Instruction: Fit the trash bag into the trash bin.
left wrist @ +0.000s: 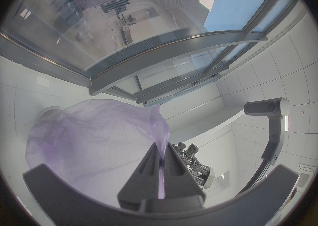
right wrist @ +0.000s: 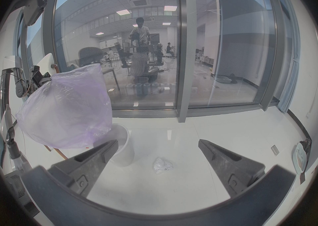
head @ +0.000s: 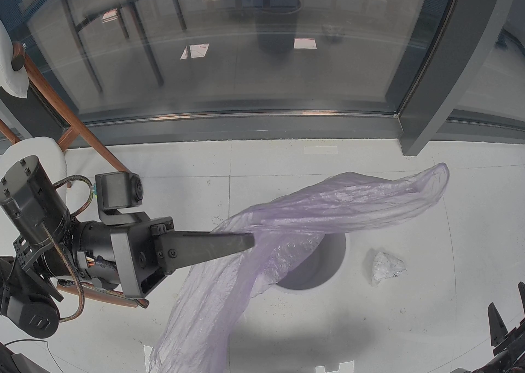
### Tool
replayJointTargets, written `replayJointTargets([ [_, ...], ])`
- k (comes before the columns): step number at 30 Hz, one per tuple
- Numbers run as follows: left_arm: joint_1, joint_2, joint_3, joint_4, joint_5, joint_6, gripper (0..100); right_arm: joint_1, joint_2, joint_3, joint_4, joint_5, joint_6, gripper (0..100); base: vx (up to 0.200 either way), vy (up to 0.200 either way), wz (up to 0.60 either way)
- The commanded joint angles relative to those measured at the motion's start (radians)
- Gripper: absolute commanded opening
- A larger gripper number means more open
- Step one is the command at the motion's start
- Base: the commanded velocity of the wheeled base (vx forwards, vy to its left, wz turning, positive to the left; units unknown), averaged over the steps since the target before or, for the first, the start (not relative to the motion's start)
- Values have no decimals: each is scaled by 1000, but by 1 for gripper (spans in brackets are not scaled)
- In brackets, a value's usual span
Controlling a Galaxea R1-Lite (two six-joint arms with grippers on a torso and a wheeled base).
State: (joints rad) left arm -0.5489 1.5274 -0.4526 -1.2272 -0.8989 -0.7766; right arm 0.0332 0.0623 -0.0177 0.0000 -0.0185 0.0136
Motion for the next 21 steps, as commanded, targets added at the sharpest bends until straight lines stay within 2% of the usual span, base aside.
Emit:
replayJointTargets([
  [1,0,22,-6,-1,0,0,0,1,1,18,0,0,0,100,0,0,0],
  [11,1,49,-17,-3,0,0,0,1,1,18,-2,0,0,100,0,0,0],
  [21,3,112,-41,-60,0,-6,0,1,1,18,0,0,-3,100,0,0,0],
])
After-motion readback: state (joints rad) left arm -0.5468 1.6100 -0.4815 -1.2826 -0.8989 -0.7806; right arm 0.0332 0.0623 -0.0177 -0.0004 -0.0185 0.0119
